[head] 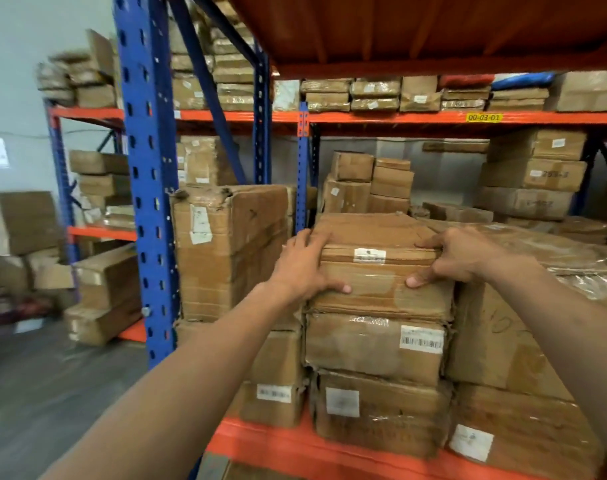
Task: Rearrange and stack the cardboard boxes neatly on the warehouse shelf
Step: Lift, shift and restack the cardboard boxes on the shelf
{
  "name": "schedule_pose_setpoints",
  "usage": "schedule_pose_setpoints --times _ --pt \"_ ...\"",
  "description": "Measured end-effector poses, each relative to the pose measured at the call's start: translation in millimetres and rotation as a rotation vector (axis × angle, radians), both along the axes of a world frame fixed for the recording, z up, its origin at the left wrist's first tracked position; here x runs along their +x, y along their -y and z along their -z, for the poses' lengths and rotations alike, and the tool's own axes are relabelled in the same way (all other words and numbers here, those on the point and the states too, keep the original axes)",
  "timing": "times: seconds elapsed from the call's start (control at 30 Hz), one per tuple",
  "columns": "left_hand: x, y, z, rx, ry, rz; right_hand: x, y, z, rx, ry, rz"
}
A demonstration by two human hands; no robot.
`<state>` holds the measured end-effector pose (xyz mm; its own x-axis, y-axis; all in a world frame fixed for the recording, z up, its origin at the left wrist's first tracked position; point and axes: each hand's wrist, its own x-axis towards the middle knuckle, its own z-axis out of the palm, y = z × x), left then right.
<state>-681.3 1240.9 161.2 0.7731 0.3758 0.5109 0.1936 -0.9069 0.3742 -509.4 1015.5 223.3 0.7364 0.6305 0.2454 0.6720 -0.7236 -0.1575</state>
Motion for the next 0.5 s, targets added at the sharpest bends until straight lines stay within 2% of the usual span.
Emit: schedule_pose_setpoints --times 0.07,0.13,0.23,0.37,0.5 --pt "-15.6 -0.6 13.3 0.078 0.053 -0.167 0.2 -0.8 1.2 0.006 -0.022 0.014" --pt "-38.4 -6.6 23.8 0.152 0.192 -0.311 -2.6 -3.7 3.2 0.007 -0.050 0.047" --pt "-72.8 -23.1 29.6 0.181 0.369 -0.480 -11.3 -12.6 -2.4 -0.113 -0.017 0.111" --pt "-97.0 -46.4 33.9 -0.046 0.431 -0.601 -49.8 -48.0 -23.3 -0.281 0.139 0.095" --pt "-106.9 -66.6 40.2 -0.337 0.393 -0.586 -120.4 -113.0 -39.2 -0.190 0.275 -0.119"
